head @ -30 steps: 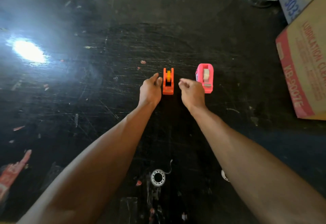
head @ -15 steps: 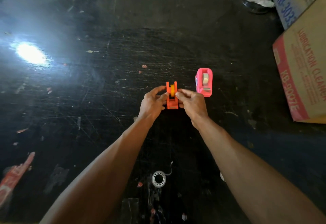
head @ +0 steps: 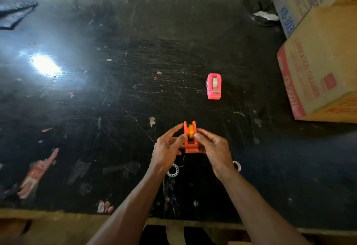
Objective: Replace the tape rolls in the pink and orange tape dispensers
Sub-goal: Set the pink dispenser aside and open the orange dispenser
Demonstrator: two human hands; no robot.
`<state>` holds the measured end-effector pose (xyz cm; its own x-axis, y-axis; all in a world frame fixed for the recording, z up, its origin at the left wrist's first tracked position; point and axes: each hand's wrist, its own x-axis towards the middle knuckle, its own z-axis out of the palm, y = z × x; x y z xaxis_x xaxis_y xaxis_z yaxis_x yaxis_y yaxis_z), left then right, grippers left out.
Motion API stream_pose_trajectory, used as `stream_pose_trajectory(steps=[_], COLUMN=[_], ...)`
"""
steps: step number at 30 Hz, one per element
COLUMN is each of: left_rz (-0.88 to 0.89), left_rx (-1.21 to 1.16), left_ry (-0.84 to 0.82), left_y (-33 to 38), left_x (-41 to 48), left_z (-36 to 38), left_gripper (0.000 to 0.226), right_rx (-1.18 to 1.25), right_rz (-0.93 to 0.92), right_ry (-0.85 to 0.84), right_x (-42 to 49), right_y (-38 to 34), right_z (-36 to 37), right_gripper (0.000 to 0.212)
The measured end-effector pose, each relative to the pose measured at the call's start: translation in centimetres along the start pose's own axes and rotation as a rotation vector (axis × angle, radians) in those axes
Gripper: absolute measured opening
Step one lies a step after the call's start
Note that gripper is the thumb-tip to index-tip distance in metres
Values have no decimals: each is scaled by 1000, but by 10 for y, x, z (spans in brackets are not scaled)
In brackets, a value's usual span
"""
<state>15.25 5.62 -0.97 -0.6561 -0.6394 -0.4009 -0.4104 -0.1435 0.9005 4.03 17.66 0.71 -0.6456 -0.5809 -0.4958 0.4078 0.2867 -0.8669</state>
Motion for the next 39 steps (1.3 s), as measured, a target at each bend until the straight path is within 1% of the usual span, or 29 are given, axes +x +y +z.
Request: stream_pose_trajectory(steps=[9,16,24,28,33,36,39], left_rz=[-4,2,7,13,-15,4,2], left_rx=[-62,-50,-54,-67,-258,-239,-192], left_ry=[-10,-60,-83,-78,-53,-99,-66], left_y=[3,4,2,3,7,11,8], left_x=[-46,-59,-65,-68,-67,-67,-62], left_z=[10,9,10,13,8,4,-1], left_gripper=[42,48,45,45,44,42,43], right_rx=[112,129,182,210,200,181,173], right_rz=[36,50,68,69,54,51,51], right_ry=[-40,-54,-71,-58,19,11,10], right_x=[-47,-59,-66,-68,-63,-61,-60], right_y=[-1,2,5,7,8,7,7], right_z=[-11,-14,-16,-16,-21,-20,-17], right_gripper=[24,26,26,26,24,25,25])
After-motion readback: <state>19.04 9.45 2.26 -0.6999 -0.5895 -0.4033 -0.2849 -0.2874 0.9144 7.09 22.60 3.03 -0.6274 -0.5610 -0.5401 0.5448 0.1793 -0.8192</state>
